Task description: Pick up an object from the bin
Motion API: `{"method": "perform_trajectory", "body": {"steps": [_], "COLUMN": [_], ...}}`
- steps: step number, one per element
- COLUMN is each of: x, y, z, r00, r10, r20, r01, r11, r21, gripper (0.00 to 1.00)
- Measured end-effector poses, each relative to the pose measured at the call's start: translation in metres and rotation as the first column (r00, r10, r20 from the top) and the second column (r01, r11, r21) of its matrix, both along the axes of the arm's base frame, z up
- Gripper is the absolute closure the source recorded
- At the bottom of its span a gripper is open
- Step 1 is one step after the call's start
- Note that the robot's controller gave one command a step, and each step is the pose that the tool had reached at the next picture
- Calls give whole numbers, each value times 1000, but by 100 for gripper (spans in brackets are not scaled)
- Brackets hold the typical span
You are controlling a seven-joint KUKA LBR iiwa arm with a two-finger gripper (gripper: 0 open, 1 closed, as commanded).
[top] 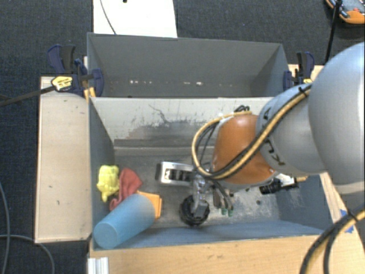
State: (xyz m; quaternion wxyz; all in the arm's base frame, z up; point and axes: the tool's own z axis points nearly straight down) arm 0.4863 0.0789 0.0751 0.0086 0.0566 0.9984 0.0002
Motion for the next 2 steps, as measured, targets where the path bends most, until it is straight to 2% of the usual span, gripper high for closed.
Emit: {"method": "perform_trajectory", "body": {"steps": [1, 2], "x": [4, 4], "y": [-1, -1], "z": [105, 105], "r00": [1000, 1000], "r10": [25, 24], "r20": [-15, -15], "r01": [-25, -24], "r11": [1000, 1000], "r21": [1, 2], "gripper": [100, 0]}}
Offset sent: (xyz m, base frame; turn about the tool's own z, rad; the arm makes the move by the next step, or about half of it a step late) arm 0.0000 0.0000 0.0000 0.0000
